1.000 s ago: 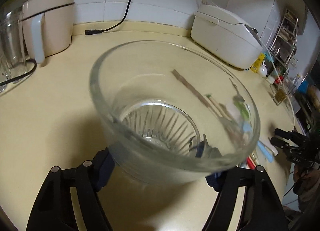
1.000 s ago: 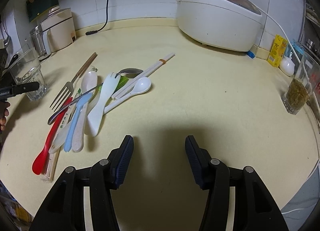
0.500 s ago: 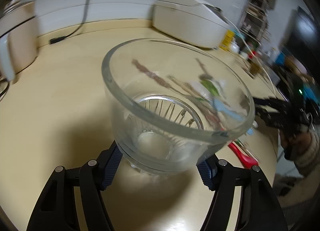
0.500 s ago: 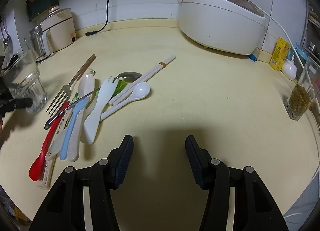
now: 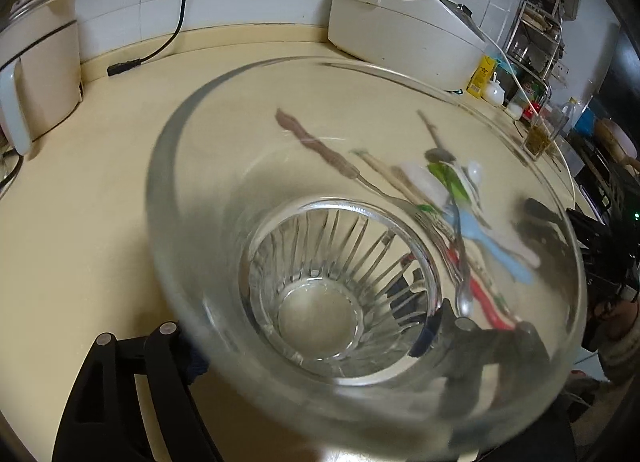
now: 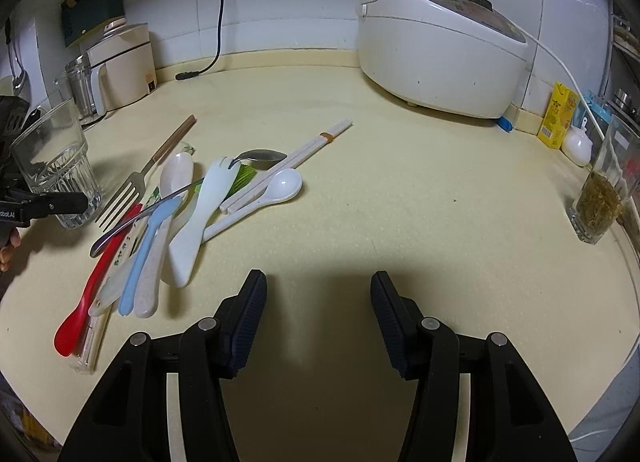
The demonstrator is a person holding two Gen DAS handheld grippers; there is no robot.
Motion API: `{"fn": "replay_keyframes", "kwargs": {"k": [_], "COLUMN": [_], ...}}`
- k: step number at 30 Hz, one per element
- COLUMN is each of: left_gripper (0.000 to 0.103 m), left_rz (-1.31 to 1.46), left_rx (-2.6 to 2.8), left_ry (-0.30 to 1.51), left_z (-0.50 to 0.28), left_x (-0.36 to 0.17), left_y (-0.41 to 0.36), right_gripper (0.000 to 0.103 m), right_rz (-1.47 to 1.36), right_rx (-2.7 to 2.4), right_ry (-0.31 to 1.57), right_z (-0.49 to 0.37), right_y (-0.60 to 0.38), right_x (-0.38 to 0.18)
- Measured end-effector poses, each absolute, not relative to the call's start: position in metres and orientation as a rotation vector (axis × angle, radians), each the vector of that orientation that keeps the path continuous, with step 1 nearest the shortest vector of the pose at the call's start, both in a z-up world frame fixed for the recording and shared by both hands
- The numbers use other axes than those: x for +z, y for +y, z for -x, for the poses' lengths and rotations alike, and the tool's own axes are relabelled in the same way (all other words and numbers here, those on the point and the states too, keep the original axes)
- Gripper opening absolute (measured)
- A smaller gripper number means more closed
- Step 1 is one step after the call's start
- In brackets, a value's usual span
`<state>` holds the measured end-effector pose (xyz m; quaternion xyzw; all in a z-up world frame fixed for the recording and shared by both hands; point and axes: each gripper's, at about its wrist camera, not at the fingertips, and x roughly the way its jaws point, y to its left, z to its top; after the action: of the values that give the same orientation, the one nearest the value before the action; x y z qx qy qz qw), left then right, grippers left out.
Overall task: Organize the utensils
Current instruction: 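Hold the glass up with the left gripper while the right gripper grasps the wooden-handled fork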
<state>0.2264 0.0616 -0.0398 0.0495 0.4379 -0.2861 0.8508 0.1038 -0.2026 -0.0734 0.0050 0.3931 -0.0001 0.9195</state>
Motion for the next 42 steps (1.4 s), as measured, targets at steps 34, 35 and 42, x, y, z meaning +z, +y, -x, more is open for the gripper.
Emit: {"fn": "replay_keyframes", "kwargs": {"k": [34, 35, 42], "left_gripper": [0.072, 0.072, 0.074], "left_rz": [-0.082, -0.084, -0.099], "left_rx": [-0.591, -0.59, -0.571], "left_ry": [0.919, 0.919, 0.92], "left_z": [-0.165, -0.165, -0.165], "left_x": [-0.042, -0.042, -0.041], "left_y": [0.081, 0.081, 0.08], "right_gripper": [0.054, 0.054, 0.017], "right_rz": [-0.163, -0.161, -0.066], "right_rx": [0.2, 0.223, 0.35], "right_ry": [0.827, 0.821, 0.88], "right_z": [-0.119, -0.123, -0.196], "right_y": [-0.187, -0.181, -0.106], "right_x": [-0.029, -0.025, -0.021]}}
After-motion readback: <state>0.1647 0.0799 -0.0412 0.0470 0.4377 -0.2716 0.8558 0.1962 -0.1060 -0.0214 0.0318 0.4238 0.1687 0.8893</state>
